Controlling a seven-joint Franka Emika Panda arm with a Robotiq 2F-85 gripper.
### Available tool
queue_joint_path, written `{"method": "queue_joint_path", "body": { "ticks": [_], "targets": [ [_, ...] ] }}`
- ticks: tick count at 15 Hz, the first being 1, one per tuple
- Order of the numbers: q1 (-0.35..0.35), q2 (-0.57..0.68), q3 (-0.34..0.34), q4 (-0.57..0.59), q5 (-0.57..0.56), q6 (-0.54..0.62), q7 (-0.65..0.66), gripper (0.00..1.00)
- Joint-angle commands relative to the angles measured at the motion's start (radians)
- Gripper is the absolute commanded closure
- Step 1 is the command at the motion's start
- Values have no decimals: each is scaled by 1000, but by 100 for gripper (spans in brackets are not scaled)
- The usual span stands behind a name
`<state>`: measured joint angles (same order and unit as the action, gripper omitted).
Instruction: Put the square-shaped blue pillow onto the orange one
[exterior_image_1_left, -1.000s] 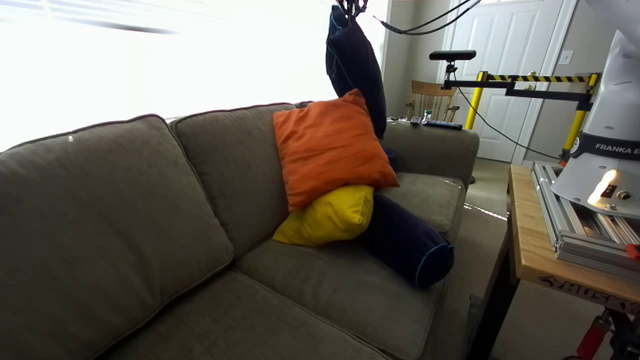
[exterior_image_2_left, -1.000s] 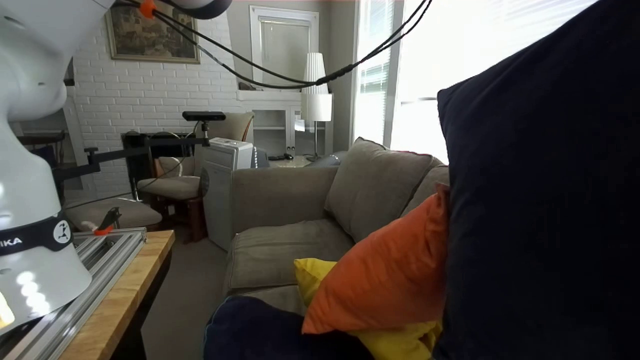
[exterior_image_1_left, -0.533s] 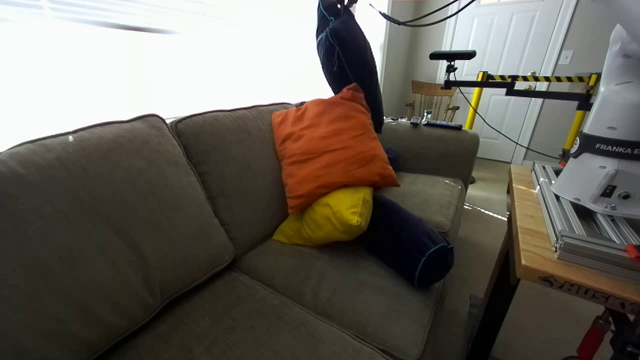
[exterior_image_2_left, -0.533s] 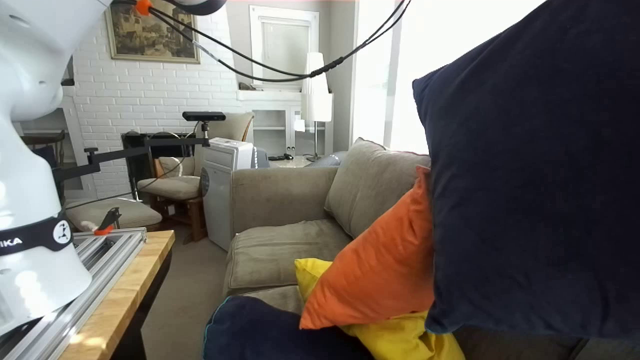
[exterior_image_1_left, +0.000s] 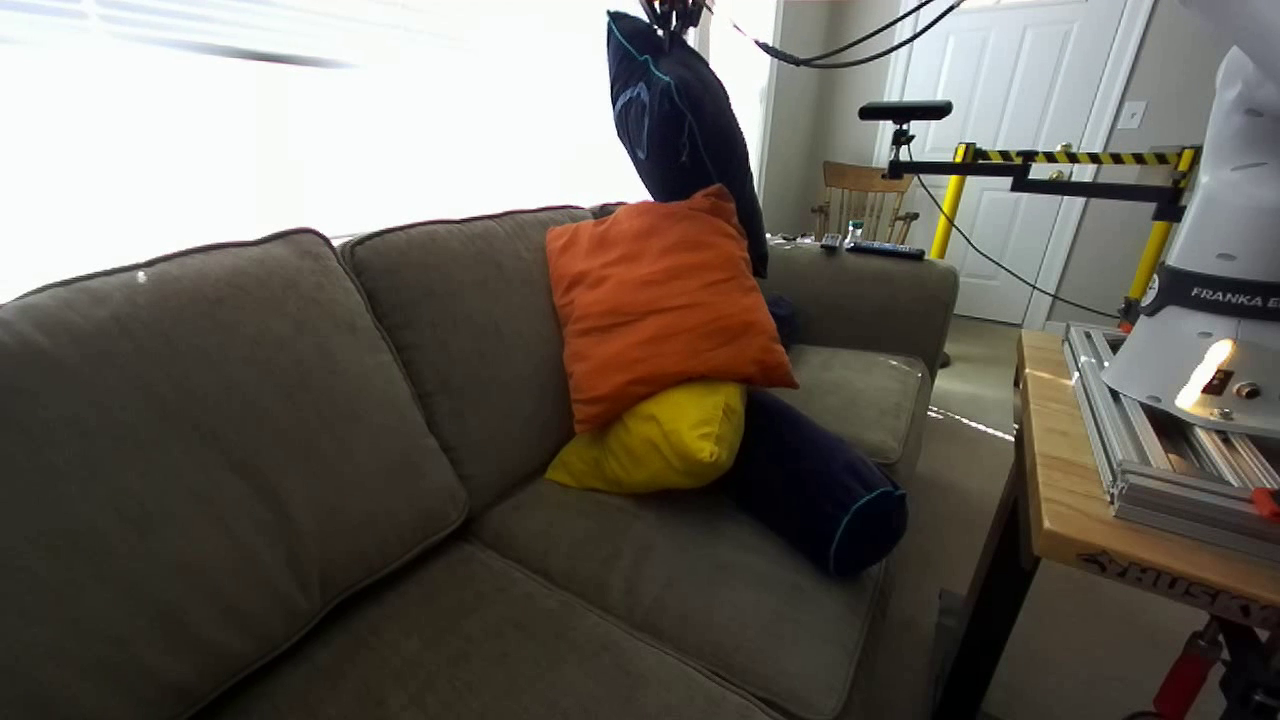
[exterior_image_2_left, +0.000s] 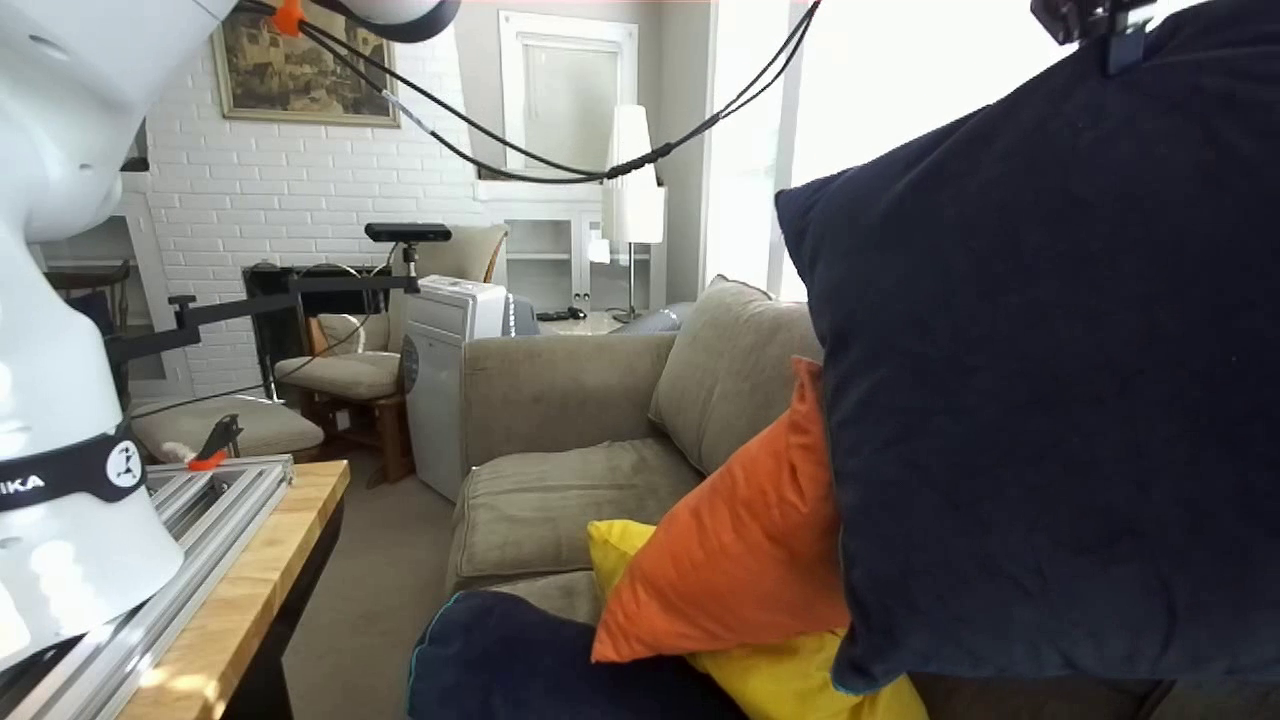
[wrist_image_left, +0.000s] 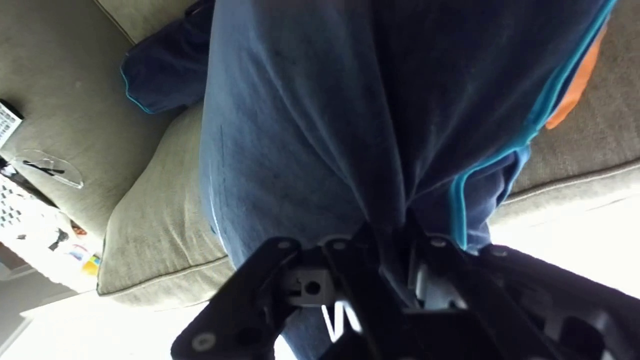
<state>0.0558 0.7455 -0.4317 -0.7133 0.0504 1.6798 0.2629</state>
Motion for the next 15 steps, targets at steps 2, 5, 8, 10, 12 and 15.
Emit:
{"method": "queue_joint_path", "body": {
  "ticks": [2,5,8,10,12,15],
  "targets": [
    [16,24,55,-36,16,46,-75,98],
    [22,48,89,-49,14,61,-117,98],
    [36,49,115,-75,10,70,-155,98],
    [45,43,126,-88,8,67,-179,98],
    [54,31,134,-101,6,67,-200,98],
    [76,10,136,-131,0,81,-238,98]
  ]
}}
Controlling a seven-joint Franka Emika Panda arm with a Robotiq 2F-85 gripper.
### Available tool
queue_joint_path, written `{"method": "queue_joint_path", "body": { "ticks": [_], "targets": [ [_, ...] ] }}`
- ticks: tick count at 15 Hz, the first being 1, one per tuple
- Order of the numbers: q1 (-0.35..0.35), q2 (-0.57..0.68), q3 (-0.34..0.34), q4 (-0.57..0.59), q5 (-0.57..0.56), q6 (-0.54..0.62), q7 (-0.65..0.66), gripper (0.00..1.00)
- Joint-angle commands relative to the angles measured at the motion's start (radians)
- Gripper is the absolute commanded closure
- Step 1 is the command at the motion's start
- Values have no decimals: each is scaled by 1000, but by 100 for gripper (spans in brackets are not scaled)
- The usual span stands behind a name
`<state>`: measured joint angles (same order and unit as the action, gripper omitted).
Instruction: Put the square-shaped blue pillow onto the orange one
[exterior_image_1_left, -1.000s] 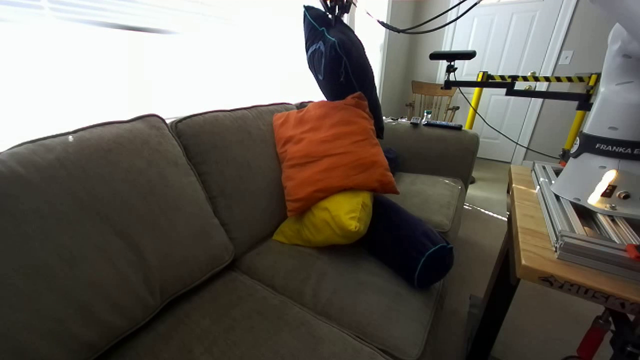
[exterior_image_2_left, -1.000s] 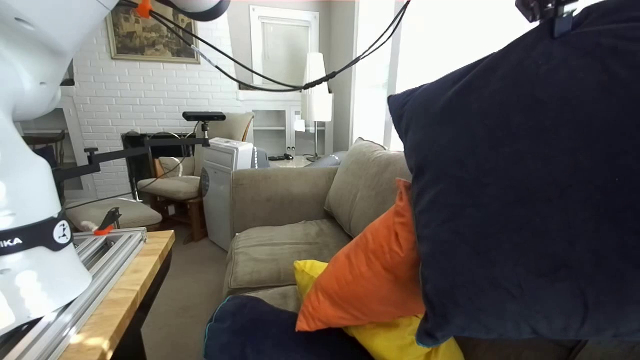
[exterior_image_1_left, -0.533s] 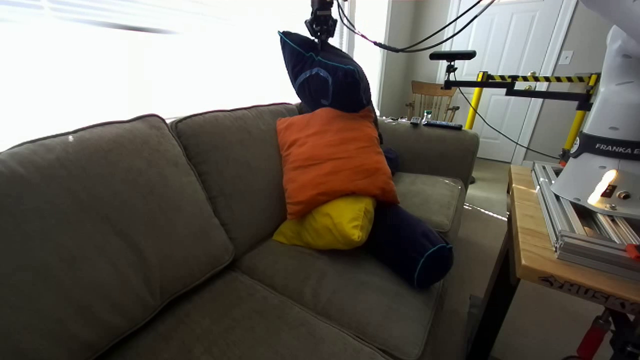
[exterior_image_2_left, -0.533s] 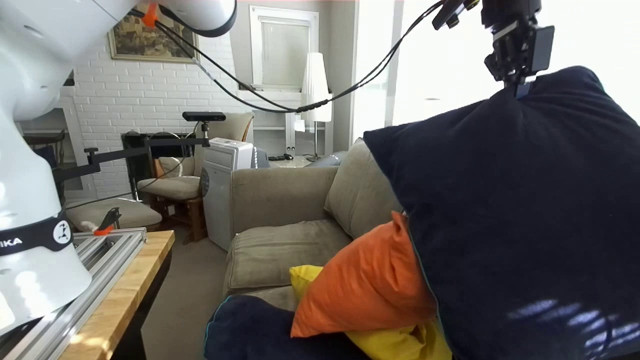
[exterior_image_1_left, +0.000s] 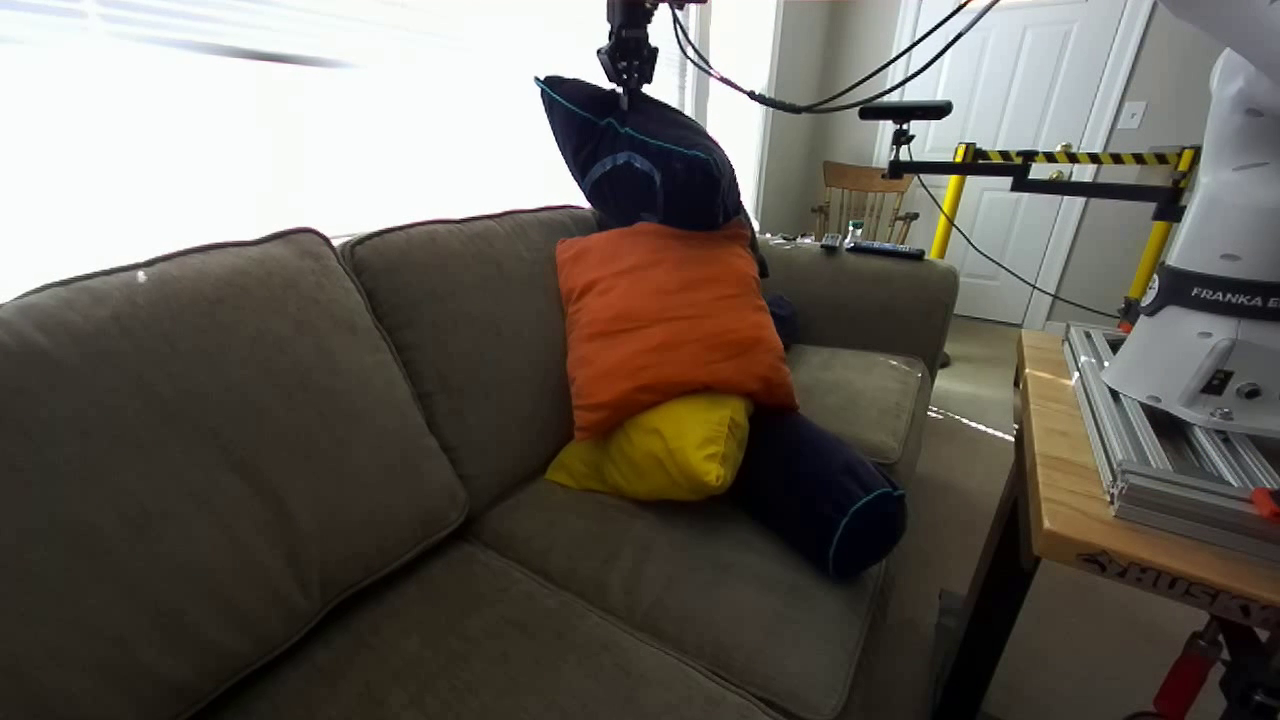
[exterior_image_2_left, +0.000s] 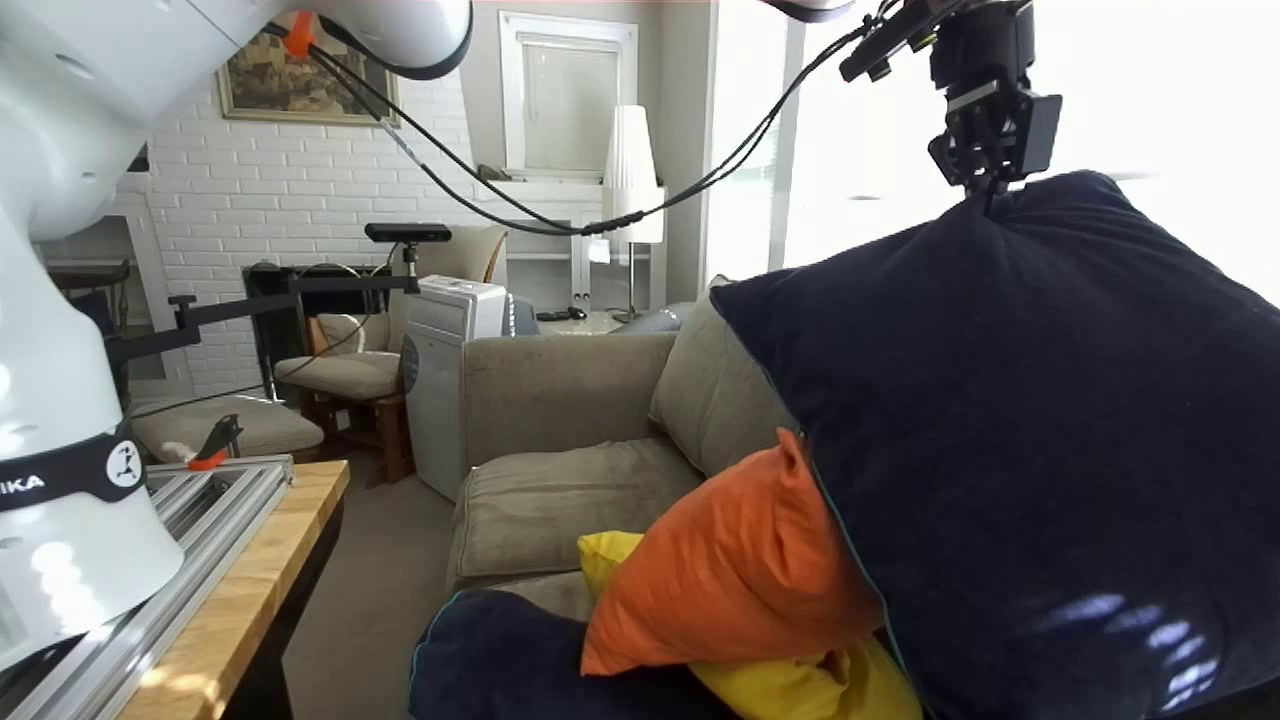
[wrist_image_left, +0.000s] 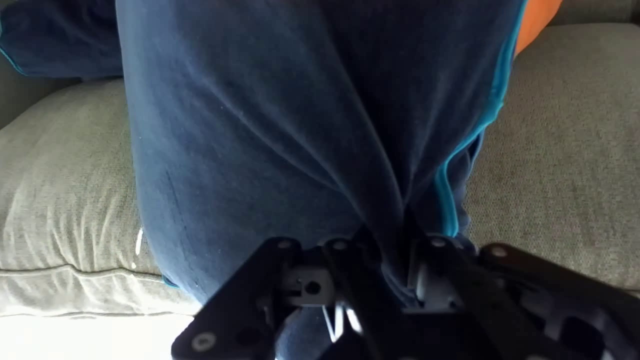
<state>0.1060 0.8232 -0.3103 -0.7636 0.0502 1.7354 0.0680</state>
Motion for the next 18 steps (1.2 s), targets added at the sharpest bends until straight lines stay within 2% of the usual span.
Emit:
{"method": "queue_joint_path", "body": {
  "ticks": [1,6,13,14,18],
  "targets": [
    [32,-74,17,-93,3,29,-55,98],
    [85,-119,37,-229,3,80,-110,98],
    [149,-192,49,-511,19,259,-117,98],
    [93,-211,149,-547,-48,277,-85,98],
    [47,-249,224,-676,-58,342,-90,98]
  ]
}}
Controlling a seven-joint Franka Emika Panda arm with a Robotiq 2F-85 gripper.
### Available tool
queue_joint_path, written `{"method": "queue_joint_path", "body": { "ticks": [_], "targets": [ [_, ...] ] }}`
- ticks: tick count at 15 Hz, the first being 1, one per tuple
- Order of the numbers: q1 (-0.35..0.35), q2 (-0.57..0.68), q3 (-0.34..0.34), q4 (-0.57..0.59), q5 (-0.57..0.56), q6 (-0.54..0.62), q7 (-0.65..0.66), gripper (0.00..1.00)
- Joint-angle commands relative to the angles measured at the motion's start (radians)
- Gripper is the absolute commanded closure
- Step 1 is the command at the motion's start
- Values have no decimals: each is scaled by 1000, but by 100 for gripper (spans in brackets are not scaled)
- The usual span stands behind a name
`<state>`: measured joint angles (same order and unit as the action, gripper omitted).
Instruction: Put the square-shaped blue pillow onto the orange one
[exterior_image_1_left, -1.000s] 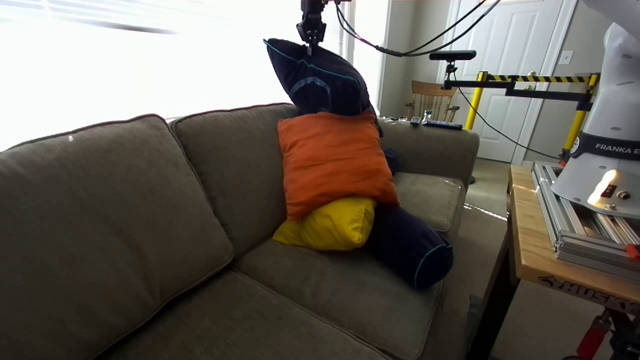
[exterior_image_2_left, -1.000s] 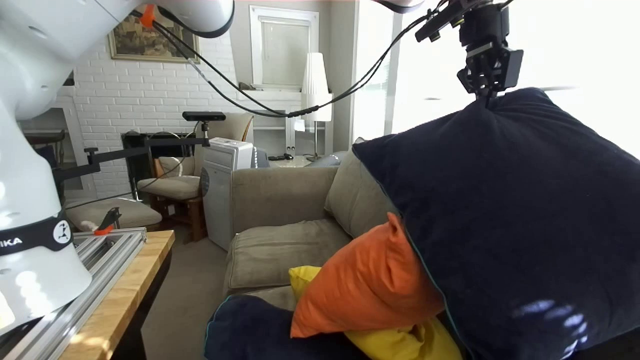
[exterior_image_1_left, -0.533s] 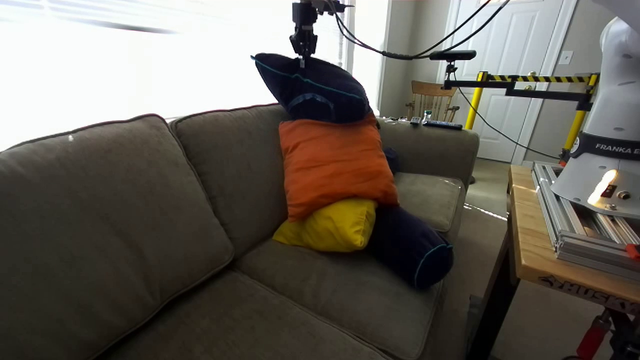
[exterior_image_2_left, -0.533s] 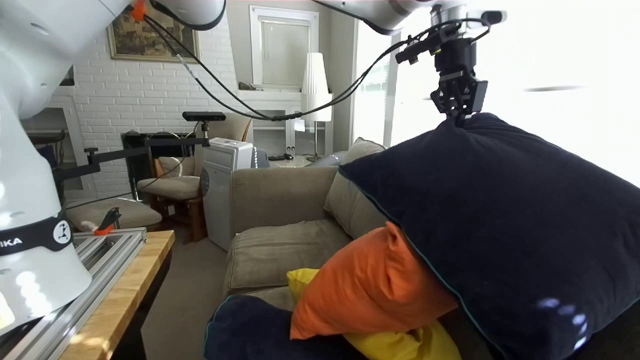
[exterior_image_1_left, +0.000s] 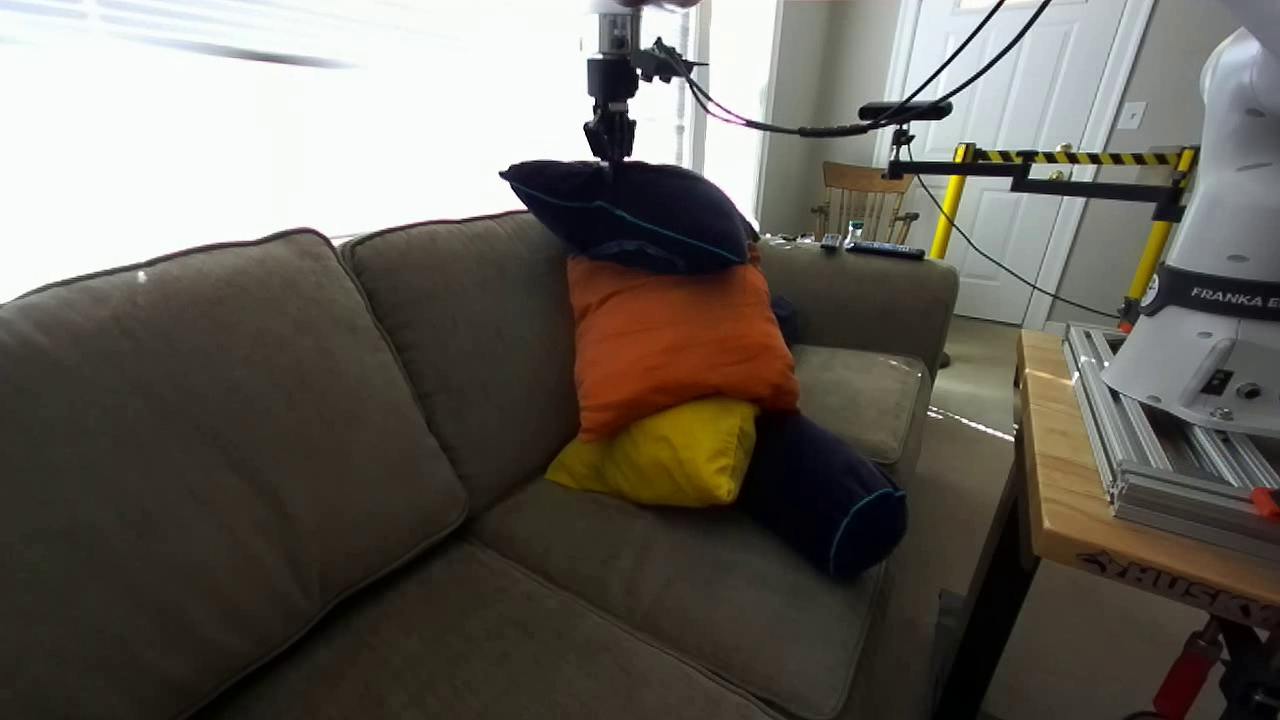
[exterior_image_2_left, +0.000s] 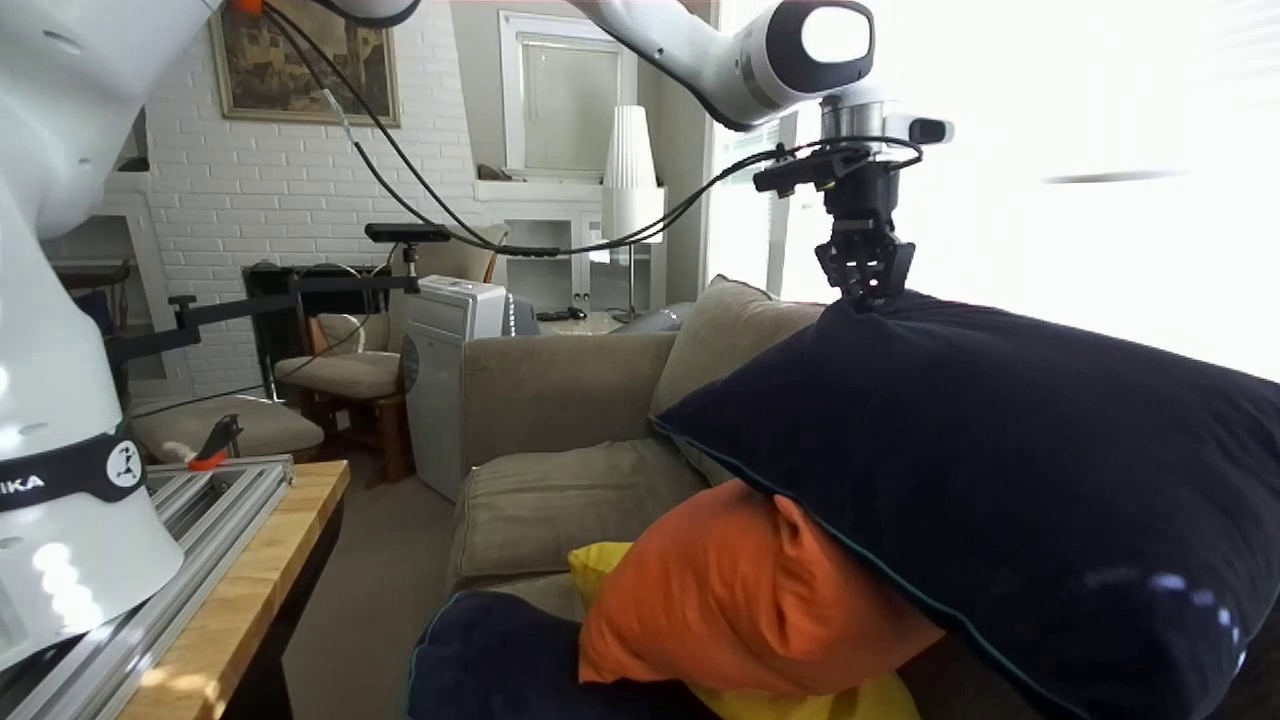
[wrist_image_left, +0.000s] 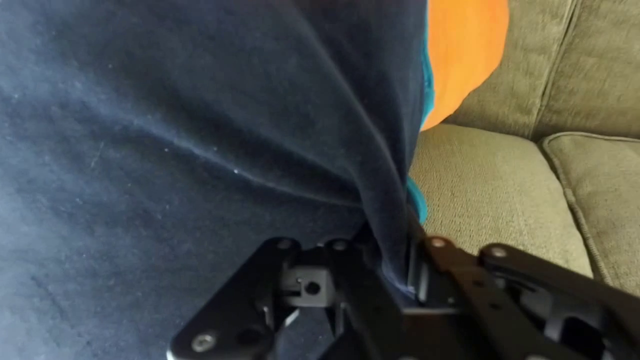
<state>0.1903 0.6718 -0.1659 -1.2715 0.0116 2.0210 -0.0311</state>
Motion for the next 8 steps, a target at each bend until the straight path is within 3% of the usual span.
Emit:
{"method": "queue_joint_path", "body": {
  "ticks": [1,8],
  "targets": [
    [-46,-104,91,-200,-22,86,17,98],
    [-94,-117,131,-353,-15,183,29,98]
  ]
}}
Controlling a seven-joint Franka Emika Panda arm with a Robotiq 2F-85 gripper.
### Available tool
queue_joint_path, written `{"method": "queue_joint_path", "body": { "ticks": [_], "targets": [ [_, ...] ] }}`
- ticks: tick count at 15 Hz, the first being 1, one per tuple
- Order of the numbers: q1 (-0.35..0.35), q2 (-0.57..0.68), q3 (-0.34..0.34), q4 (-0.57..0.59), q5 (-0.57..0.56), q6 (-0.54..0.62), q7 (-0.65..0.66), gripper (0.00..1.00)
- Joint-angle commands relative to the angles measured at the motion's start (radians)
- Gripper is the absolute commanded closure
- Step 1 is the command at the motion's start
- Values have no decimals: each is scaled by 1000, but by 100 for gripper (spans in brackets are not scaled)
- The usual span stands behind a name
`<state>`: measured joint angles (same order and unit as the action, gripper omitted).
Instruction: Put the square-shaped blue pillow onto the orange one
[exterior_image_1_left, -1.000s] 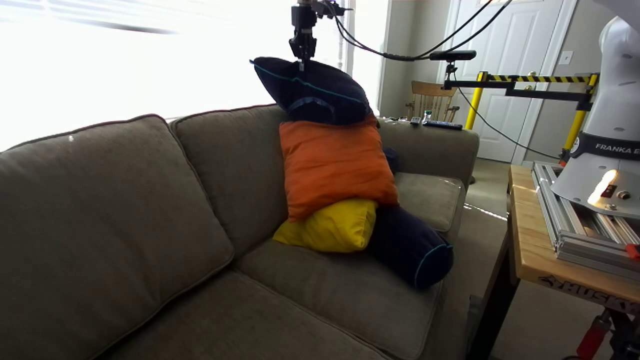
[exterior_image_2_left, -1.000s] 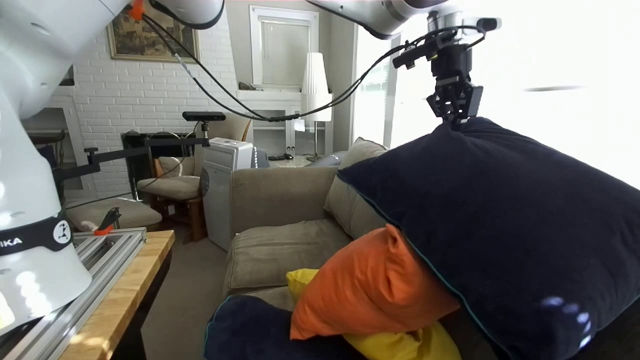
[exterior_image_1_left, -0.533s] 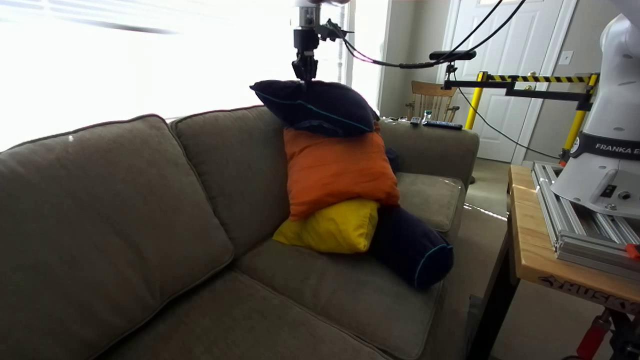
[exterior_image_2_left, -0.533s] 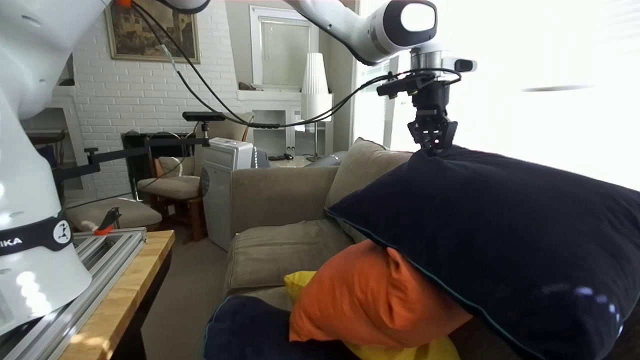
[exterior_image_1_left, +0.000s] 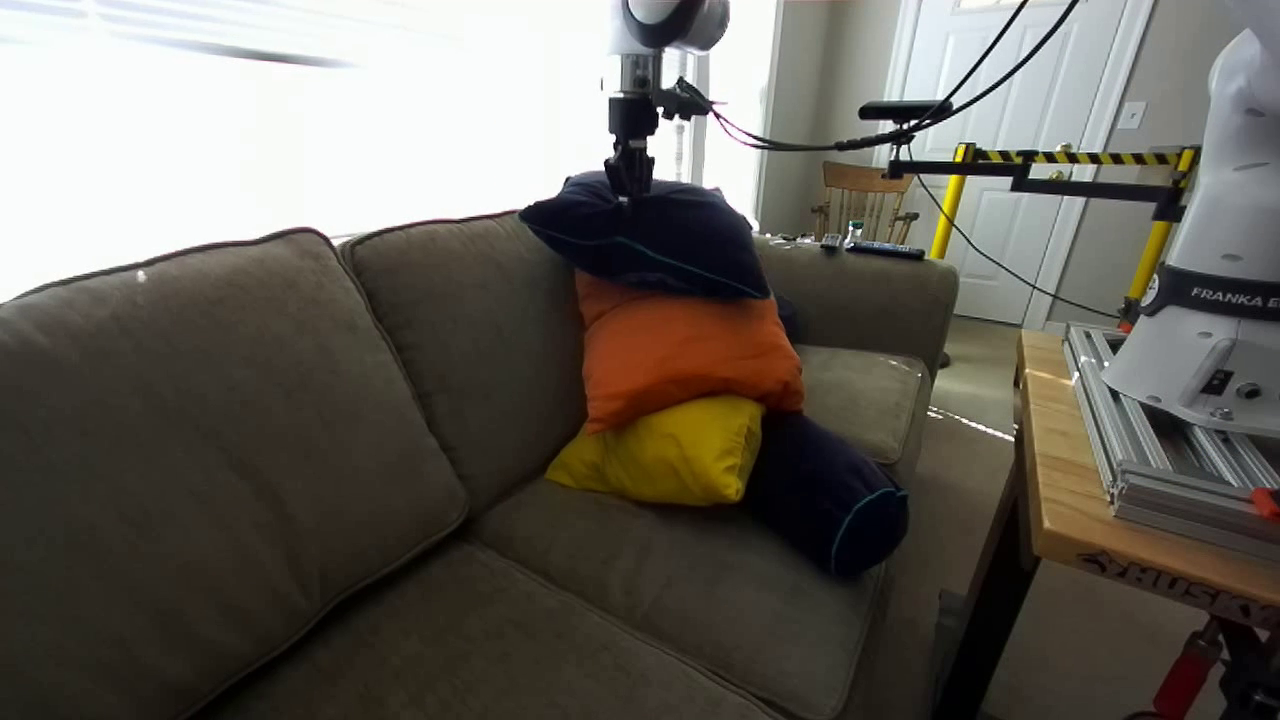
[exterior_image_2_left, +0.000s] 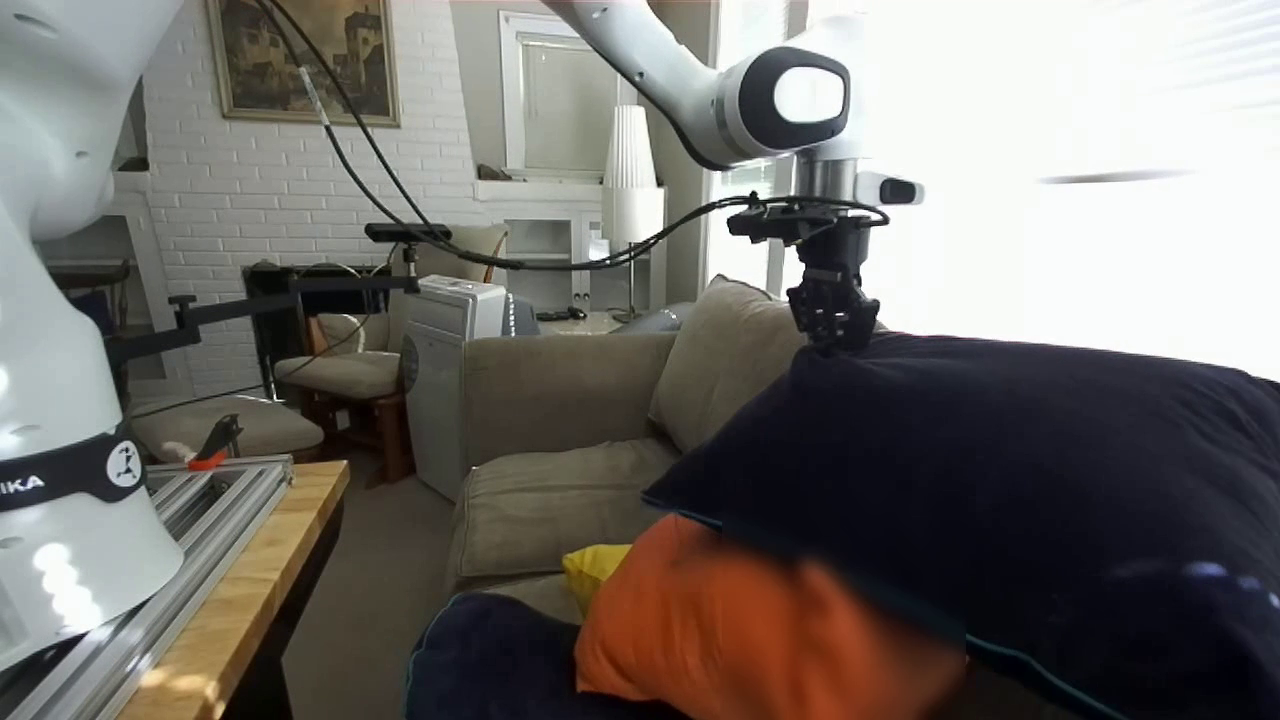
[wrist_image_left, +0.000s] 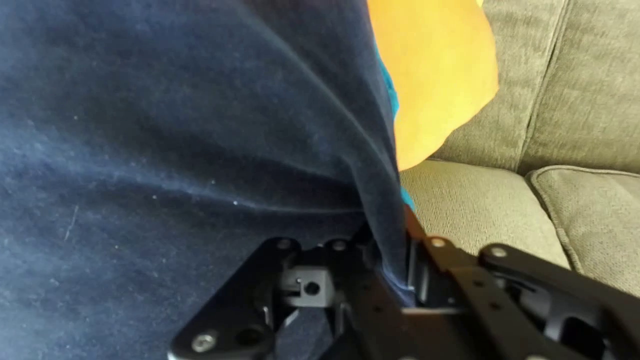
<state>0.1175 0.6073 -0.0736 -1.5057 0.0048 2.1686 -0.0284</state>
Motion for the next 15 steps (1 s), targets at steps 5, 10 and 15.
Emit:
{"method": "queue_joint_path", "body": {
  "ticks": [5,10,15],
  "targets": [
    [-27,-34,48,-158,-14,67,19,98],
    [-22,-106,77,-234,-21,59,-11,98],
    [-31,-157,87,-258,-16,66,-6,98]
  ]
}}
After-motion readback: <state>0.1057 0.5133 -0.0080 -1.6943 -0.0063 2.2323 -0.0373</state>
